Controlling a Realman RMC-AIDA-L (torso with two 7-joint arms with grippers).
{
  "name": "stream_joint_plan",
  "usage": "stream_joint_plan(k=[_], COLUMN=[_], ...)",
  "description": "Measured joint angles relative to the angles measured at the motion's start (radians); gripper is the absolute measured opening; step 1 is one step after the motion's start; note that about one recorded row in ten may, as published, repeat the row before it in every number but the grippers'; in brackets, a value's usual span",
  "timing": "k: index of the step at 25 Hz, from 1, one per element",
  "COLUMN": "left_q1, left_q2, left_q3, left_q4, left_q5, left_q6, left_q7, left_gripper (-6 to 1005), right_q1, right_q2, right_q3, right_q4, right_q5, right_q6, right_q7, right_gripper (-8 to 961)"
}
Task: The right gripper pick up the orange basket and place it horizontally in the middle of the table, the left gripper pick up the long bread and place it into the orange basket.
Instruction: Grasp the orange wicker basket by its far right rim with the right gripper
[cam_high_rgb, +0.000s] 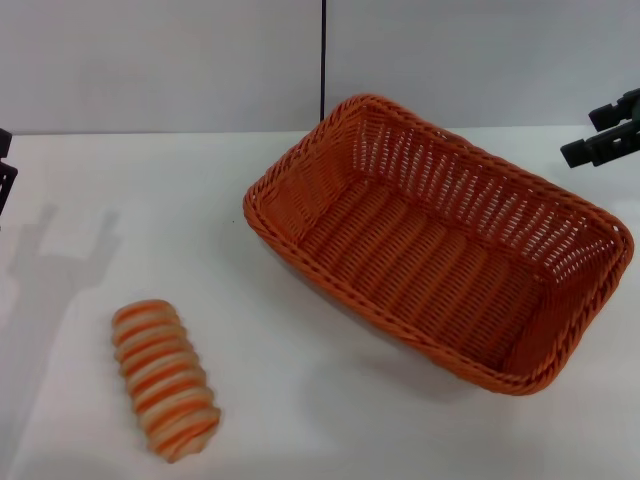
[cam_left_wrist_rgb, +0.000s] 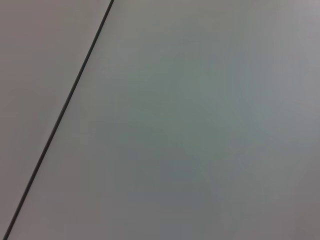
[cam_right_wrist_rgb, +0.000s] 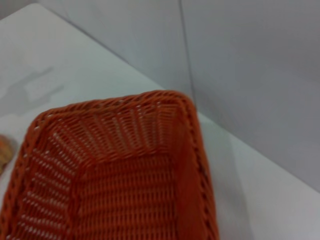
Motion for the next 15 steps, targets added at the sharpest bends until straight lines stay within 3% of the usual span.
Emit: stream_joint_plan(k=[10,15], left_q1=[-0.005,-0.003], left_q2=[-0.002,-0.002], left_q3=[-0.002,-0.002], left_q4=[-0.002,-0.004], left_q5=[0.000,0.000], left_q6=[-0.003,-0.003], left_q7=[-0.004,-0.007], left_gripper=[810,809], right_q1=[-0.008,0.000], right_q2=[0.038,0.043], right_q3=[0.018,0.013], right_q4=[0.093,0.142], right_q5=[0.007,0.005], right_q6=[-0.075,-0.092], right_q7=[-0.078,-0.101], right_gripper=[803,803])
